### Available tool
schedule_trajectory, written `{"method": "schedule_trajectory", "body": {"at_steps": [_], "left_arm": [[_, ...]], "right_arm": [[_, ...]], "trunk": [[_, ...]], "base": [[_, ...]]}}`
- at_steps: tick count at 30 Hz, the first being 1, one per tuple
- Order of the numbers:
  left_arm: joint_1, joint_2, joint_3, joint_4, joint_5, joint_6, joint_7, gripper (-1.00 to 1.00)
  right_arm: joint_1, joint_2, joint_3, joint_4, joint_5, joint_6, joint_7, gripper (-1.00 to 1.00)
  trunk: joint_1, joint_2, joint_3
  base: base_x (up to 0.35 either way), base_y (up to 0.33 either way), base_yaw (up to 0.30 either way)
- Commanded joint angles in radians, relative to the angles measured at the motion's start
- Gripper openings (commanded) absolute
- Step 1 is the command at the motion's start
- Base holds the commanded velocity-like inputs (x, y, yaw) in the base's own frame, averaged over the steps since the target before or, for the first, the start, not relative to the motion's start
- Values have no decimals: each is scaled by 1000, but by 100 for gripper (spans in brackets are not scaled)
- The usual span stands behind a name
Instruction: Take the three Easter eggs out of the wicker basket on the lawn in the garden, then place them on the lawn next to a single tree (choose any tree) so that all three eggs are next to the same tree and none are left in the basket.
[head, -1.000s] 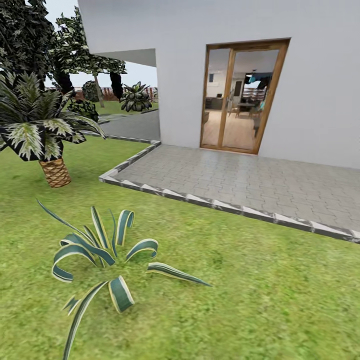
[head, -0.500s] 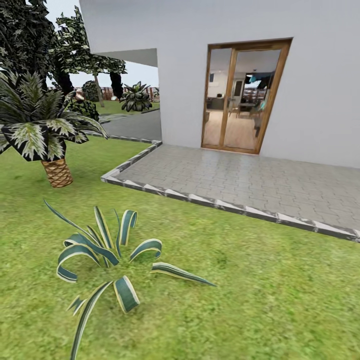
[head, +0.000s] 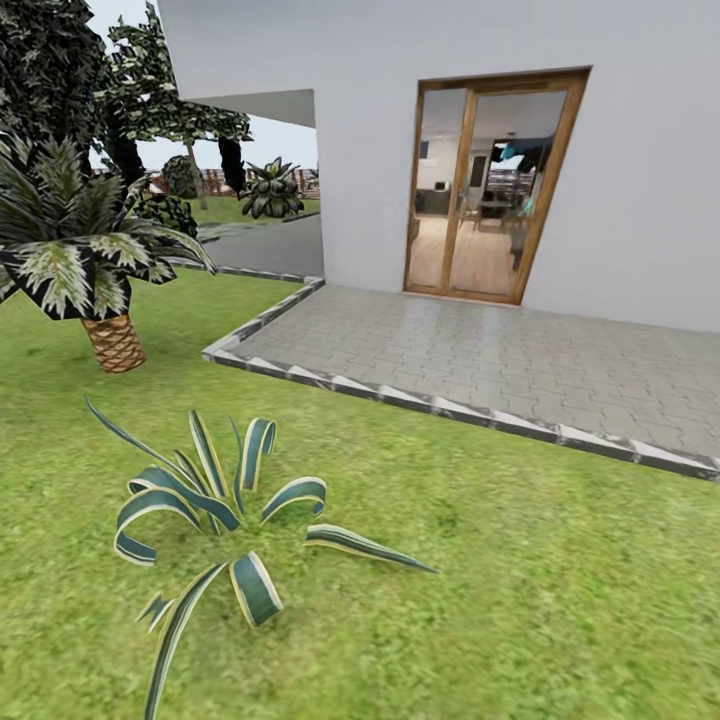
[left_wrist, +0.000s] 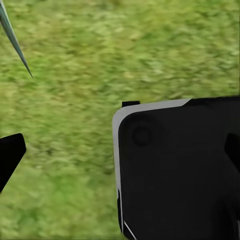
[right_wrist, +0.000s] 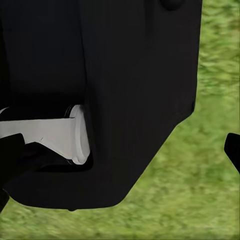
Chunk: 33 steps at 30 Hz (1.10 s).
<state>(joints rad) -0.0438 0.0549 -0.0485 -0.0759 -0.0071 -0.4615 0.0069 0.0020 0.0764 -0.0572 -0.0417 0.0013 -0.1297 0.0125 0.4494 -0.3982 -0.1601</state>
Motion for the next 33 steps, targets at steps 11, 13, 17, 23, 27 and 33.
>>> {"method": "schedule_trajectory", "body": {"at_steps": [11,13,17,23,27,33], "left_arm": [[-1,0,-5,1,-1,-3,1,100],[-1,0,-5,1,-1,-4,1,100],[-1,0,-5,0,-1,-4,1,100],[-1,0,-5,1,-1,-3,1,100],[-1,0,-5,1,-1,-4,1,100],[-1,0,-5,1,-1,-3,1,100]], "right_arm": [[1,0,-5,3,1,0,1,100],[1,0,-4,4,1,0,1,100],[1,0,-4,4,1,1,1,100],[0,0,-4,6,1,2,1,100],[0,0,-4,5,2,2,1,100],[0,0,-4,2,2,1,1,100]], "trunk": [[1,-2,-14],[1,-2,-17],[1,-2,-23],[1,-2,-33],[1,-2,-40],[1,-2,-46]], "base": [[9,6,0],[1,0,0],[0,0,0],[0,0,0],[0,0,0],[0,134,0]]}}
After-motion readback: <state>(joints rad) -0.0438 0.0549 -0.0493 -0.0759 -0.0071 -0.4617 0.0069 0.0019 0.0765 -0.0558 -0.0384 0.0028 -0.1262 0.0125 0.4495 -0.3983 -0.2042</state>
